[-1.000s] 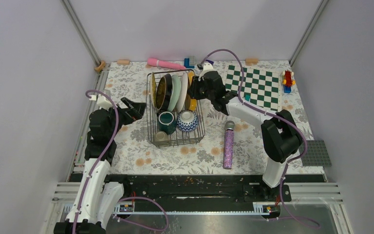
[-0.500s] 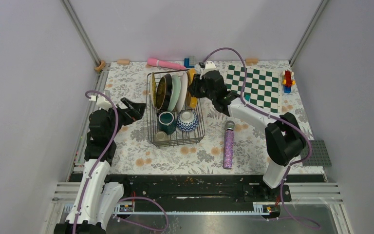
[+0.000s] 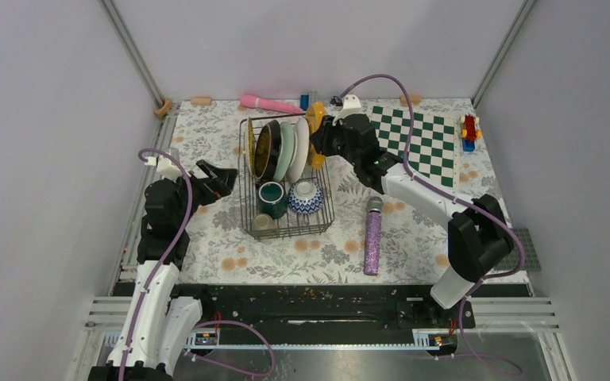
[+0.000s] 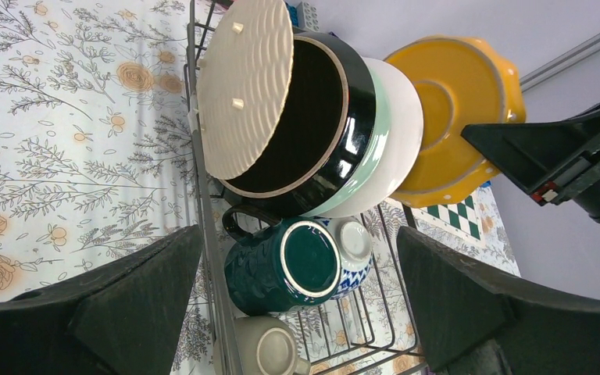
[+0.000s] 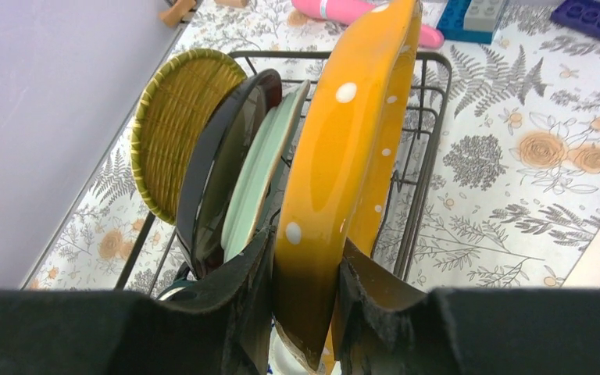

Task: Unload the mixed dishes from the dish rack
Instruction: Pick up the plate from the dish rack.

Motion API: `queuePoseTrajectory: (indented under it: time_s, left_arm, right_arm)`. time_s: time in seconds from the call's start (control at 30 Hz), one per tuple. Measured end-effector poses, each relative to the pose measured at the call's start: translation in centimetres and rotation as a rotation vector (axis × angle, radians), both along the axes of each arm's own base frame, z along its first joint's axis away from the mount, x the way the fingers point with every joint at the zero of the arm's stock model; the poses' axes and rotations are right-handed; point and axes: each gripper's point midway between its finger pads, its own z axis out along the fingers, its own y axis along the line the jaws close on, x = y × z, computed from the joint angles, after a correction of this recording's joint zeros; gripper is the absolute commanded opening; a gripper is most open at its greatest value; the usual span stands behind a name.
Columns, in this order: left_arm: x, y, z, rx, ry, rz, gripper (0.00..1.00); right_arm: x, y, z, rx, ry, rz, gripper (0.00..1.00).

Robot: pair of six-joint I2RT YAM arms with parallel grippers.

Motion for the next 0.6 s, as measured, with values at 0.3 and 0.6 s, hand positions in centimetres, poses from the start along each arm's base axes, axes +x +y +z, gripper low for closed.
queuePoseTrajectory:
  time_s: [0.3,0.6]
  left_arm:
    - [0.0,0.0,-0.1,0.000,0.003,0.000,0.99]
    - [-0.1,0.0,-0.1,-0.001,0.006,0.001,0.99]
  right_arm:
    - [-0.3,-2.2,2.9,-0.039,-0.101,-0.051,0.00]
    - [-1.9,-3.9,5.2,-0.111,-0.196,-0.025,0.00]
